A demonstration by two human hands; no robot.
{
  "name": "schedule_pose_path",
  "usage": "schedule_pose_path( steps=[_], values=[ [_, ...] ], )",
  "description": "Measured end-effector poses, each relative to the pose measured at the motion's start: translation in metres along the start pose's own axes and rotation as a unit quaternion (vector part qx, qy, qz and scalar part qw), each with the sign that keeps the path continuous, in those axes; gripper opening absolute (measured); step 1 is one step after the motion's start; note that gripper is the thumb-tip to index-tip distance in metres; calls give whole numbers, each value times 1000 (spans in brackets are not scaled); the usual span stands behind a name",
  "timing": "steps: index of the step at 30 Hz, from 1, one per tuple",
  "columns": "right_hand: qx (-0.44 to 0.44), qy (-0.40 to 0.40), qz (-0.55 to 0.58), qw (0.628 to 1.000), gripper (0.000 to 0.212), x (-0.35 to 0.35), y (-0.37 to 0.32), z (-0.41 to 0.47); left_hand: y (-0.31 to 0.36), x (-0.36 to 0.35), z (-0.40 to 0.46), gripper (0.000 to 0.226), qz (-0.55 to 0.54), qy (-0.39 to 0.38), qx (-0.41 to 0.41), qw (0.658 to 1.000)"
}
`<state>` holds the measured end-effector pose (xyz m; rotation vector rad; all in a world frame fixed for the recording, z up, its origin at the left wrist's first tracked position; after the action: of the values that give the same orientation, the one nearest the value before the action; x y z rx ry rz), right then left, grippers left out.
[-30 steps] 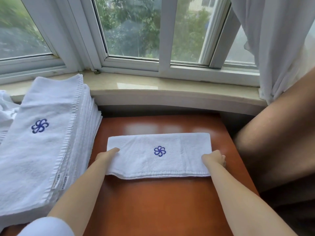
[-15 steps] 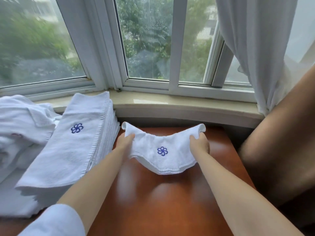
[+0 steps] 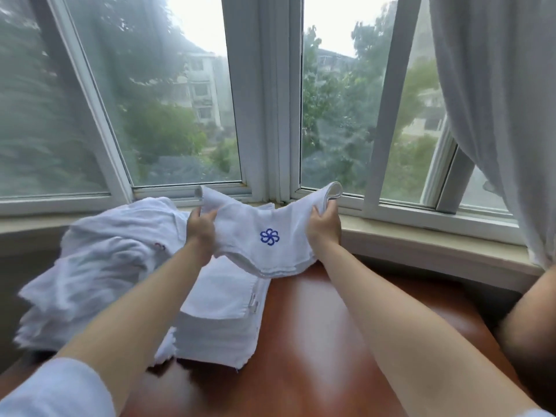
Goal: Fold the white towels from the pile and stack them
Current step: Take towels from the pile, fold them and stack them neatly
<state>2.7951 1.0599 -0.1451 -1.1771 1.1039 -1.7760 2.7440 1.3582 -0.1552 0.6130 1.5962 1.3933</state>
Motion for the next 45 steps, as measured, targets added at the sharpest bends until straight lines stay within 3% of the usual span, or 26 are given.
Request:
schedule_pose_path(
  steps=[5, 8, 11, 16, 20, 24, 26, 29, 32, 34, 36, 39, 42, 45],
  values=[
    [44, -20, 14, 999, 32, -92, -55, -31, 28, 77, 30, 19, -46, 24, -25, 998],
    [57, -33, -1, 998, 23, -150, -81, -45, 36, 118, 53, 28, 6, 30, -7, 999],
    [63, -33, -26, 997, 17, -201, -105, -47, 49, 151, 80, 22, 65, 38, -14, 997],
    [58, -43, -54, 996, 11, -270, -121, -47, 29, 178, 110, 14, 2, -13, 95, 995],
    [51, -76, -67, 994, 7, -304, -112, -41, -1, 190, 113, 53, 95, -76, 205, 971],
    [51, -150, -91, 983, 13, -339, -100, -38, -29, 199, 104, 33, 189, -211, 274, 919],
    [34, -173, -104, 979, 14, -351, -91, -36, -49, 209, 98, 38, 228, -256, 339, 876],
    [13, -189, -134, 973, 28, -363, -76, -28, -71, 231, 98, 50, 259, -230, 405, 846],
    [-4, -201, -163, 966, 23, -373, -65, -21, -90, 246, 95, 35, 255, -223, 466, 818],
    [-12, -195, -176, 965, 24, -377, -62, -17, -99, 251, 88, 10, 243, -264, 504, 786],
    [-17, -185, -176, 967, 31, -381, -59, -14, -105, 251, 79, 18, 223, -326, 527, 752],
    [-16, -164, -176, 971, 23, -383, -55, -14, -120, 266, 74, 24, 316, -368, 514, 707],
    [-7, -161, -169, 972, 18, -388, -52, -18, -137, 288, 91, 23, 527, -362, 395, 660],
    [15, -170, -171, 970, 21, -394, -55, -23, -150, 298, 89, 29, 590, -353, 364, 628]
  ],
)
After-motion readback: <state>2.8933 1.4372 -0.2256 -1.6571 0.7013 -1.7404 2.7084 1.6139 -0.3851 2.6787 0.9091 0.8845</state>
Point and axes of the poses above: each hand's wrist, its own z-axis towards the middle knuckle, its own x-axis out of the back of the hand, y = z × x, the point moved 10 cm from there along z, towards the middle knuckle, and after that the axes turned 7 degrees about -z, right-handed, at the moved point
